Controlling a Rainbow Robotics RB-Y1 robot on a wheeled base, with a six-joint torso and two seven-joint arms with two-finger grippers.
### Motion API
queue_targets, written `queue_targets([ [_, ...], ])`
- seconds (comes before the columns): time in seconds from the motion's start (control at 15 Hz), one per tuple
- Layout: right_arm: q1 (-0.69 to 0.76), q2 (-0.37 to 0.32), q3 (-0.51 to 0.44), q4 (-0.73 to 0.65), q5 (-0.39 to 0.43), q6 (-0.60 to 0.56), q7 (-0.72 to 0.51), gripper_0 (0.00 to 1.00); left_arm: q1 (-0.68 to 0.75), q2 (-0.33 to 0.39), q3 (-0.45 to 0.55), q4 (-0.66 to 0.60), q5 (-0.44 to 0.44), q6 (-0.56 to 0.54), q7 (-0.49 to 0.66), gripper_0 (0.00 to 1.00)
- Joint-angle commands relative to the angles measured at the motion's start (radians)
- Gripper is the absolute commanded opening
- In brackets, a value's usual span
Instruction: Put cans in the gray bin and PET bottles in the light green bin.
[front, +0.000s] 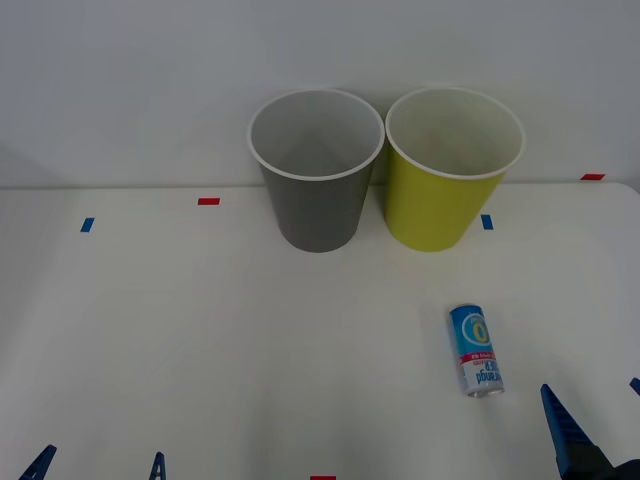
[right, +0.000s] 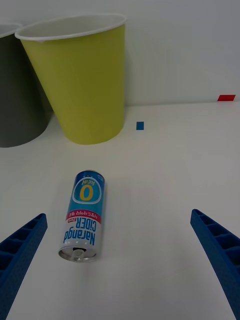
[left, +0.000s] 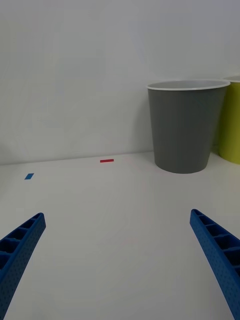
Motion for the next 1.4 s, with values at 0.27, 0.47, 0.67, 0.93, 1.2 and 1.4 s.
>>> queue_targets([
  [0.27,-0.100,0.050,-0.040,-0.115,0.015,0.358,-0.013,1.00,0.000,0.000,0.000,0.000,0.000,0.000,0.000,1.00],
  [0.47,-0.174,0.090,-0.054,-0.175,0.035,0.549,-0.100,1.00,0.000,0.000,0.000,0.000,0.000,0.000,0.000,1.00],
  [0.67,-0.264,0.074,-0.052,-0.201,0.141,0.710,-0.226,1.00,0.000,0.000,0.000,0.000,0.000,0.000,0.000,1.00],
  [0.93,-0.480,0.025,0.038,-0.201,0.372,1.079,-0.463,1.00,0.000,0.000,0.000,0.000,0.000,0.000,0.000,1.00],
  [1.2,-0.671,0.005,0.075,-0.201,0.362,1.315,-0.545,1.00,0.000,0.000,0.000,0.000,0.000,0.000,0.000,1.00],
  [1.4,-0.799,-0.007,0.081,-0.201,0.262,1.422,-0.547,1.00,0.000,0.000,0.000,0.000,0.000,0.000,0.000,1.00],
])
